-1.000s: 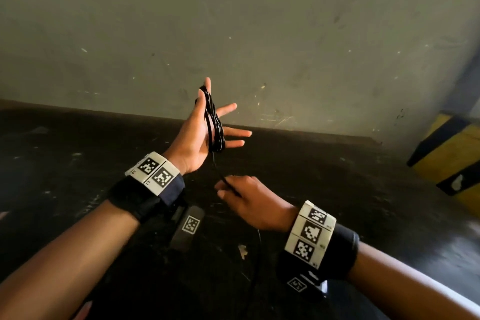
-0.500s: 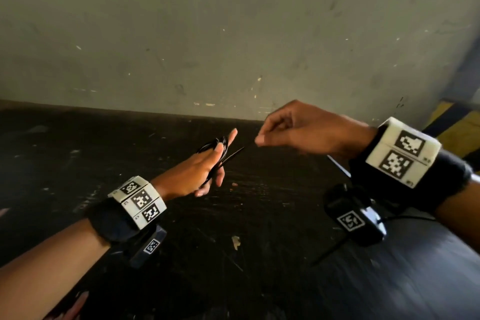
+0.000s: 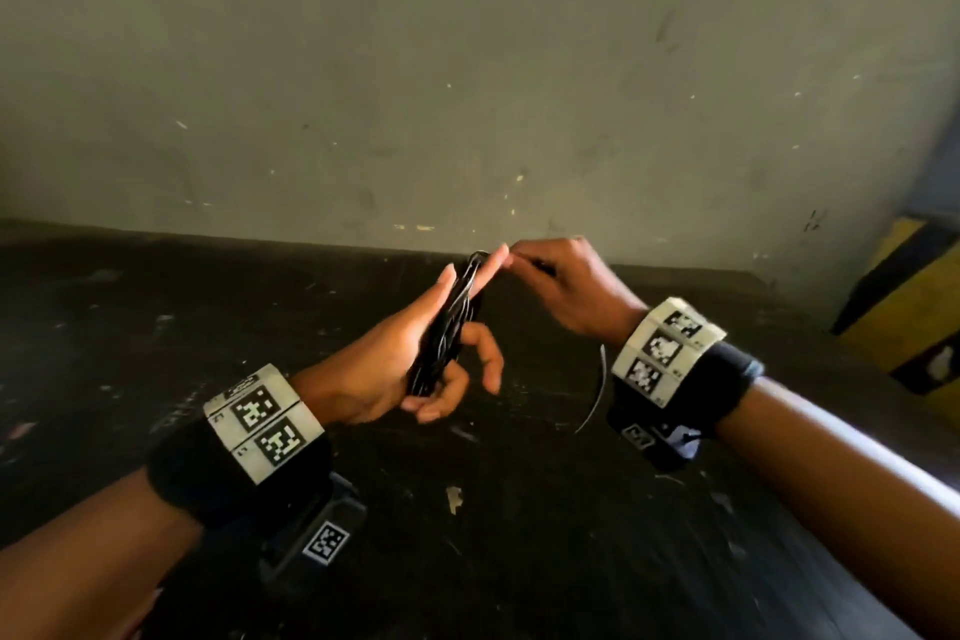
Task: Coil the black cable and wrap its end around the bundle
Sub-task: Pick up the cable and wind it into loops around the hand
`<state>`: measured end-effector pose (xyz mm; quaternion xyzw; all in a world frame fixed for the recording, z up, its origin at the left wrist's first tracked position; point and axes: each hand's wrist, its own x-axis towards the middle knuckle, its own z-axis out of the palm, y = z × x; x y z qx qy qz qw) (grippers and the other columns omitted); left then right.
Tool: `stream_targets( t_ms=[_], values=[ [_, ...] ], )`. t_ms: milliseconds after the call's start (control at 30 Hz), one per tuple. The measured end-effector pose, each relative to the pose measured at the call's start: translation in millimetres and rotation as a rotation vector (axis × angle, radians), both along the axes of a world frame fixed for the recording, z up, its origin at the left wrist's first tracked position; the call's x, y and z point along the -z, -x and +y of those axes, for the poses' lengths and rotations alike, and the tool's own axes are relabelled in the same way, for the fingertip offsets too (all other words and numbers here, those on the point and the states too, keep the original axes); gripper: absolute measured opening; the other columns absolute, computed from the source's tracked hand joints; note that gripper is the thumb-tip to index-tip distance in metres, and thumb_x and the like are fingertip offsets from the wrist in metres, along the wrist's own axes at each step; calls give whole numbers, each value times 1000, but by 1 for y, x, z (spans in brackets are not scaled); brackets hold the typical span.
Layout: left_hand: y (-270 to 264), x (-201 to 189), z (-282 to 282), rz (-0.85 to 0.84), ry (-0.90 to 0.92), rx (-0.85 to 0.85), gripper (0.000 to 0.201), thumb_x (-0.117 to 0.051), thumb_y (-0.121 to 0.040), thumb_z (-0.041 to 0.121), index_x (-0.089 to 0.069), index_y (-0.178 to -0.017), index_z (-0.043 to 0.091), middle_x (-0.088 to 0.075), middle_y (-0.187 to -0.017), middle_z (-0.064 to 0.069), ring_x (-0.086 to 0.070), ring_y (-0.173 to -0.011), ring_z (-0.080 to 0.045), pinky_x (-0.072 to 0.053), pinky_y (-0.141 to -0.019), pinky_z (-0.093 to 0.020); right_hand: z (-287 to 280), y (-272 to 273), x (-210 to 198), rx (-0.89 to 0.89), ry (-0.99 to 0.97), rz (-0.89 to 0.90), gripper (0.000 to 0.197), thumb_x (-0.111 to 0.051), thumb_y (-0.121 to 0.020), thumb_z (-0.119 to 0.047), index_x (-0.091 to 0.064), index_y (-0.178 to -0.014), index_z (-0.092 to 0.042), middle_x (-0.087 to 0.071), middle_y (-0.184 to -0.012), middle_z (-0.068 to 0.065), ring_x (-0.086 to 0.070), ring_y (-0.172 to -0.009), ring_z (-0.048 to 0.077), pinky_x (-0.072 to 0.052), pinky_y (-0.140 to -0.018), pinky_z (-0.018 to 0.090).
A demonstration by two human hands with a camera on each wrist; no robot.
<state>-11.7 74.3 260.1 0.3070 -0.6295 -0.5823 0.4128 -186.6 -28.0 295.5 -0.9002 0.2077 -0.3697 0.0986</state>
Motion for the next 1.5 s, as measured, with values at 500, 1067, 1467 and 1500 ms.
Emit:
stream_targets(
  t_ms=[500, 1067, 1467, 1500],
  values=[
    [10, -11, -40, 110, 159, -382, 47, -7, -96, 57, 0, -142, 59, -50, -142, -12, -73, -75, -29, -59, -56, -36, 53, -12, 70, -125, -401, 390, 16, -46, -98, -21, -56, -109, -15, -56, -80, -6, -57, -66, 5, -47, -61, 22],
    [14, 50, 2, -470, -33, -181, 78, -12, -84, 68, -57, -73, 5, -62, -59, -2, -38, -30, -8, -26, -35, -16, 42, 11, -33, -231, -150, 818, 13, -59, -89, -7, -70, -96, -4, -71, -77, 4, -61, -58, 5, -45, -57, 7],
    [2, 44, 20, 116, -111, 11, 72, -31, -88, 66, -58, -111, 3, -54, -55, -8, -39, -31, -7, -22, -29, -19, 30, 15, 14, -228, -130, 111, 15, -57, -92, -22, -64, -95, -9, -65, -86, -3, -63, -77, 7, -52, -69, 19],
    [3, 43, 22, 154, -101, 14, 67, -31, -89, 64, -60, -110, 8, -53, -52, -6, -38, -30, -6, -19, -30, -20, 32, 13, 21, -227, -196, 52, 13, -57, -92, -20, -63, -95, -9, -66, -87, -2, -64, -79, 7, -52, -71, 20]
  ],
)
